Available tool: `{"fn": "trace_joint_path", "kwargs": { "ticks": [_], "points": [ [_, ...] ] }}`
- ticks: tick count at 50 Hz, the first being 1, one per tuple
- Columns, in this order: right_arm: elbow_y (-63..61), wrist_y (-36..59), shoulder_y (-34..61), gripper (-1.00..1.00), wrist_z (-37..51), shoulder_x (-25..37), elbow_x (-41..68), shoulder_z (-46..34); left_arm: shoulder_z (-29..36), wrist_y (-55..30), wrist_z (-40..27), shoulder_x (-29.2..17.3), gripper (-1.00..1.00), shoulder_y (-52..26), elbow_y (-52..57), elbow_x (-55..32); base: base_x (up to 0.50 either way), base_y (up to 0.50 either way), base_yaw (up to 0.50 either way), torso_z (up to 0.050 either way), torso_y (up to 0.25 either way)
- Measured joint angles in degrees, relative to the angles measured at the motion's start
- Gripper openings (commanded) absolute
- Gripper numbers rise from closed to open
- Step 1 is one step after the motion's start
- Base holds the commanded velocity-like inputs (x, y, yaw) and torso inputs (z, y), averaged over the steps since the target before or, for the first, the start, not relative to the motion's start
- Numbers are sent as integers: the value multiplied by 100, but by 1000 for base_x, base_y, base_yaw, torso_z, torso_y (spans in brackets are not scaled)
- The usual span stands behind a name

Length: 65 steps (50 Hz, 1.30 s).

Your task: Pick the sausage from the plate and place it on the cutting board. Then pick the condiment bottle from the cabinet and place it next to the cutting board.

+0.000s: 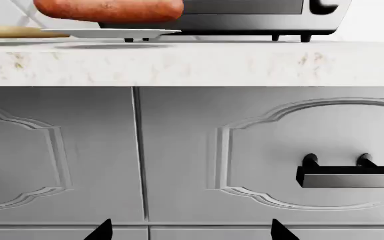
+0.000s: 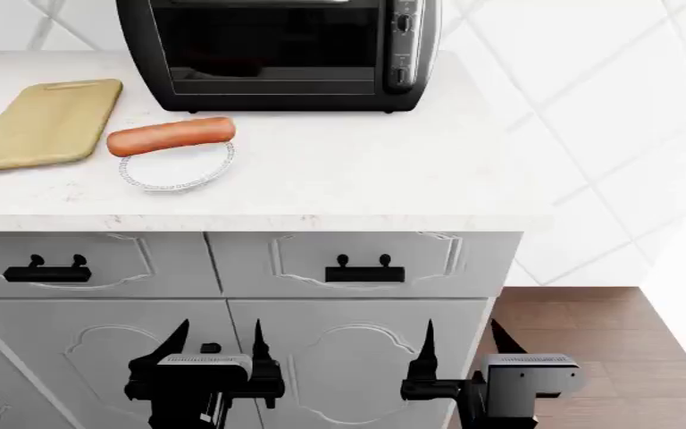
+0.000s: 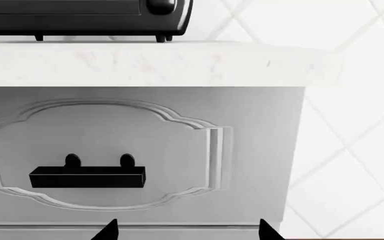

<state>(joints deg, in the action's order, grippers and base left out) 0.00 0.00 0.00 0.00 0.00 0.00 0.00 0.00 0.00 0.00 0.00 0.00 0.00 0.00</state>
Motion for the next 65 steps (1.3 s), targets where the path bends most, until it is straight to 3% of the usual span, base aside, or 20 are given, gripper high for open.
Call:
{"fn": "trace_joint_path", "kwargs": {
  "ticks": [10,15,27,36,49,65],
  "points": [
    [-158,12,-52,100,93,108,219,-99,149,-4,-8,-157,100,90,152,-103,0,0,0,10,0],
    [-897,404,-139,100,128,215,476,-140,202,-254,54,-290,100,103,580,-255,0,0,0,50,0],
    [-3987,2764,590,100,563,579,1500,82,-12,-2202,-54,-609,100,-803,2863,-1066,0,0,0,50,0],
    [-5167,3701,1032,100,1061,983,2260,165,-90,-3322,-98,-915,100,-1337,3984,-1505,58,323,0,17,0],
    [-5752,4034,1220,100,1638,1451,3040,89,-60,-4085,-147,-1242,100,-1643,4678,-1706,122,500,0,0,0],
    [-5927,3887,1321,100,2288,1993,3475,-266,86,-4277,-209,-1417,100,-1729,4856,-1698,192,492,0,0,0]
  ]
}}
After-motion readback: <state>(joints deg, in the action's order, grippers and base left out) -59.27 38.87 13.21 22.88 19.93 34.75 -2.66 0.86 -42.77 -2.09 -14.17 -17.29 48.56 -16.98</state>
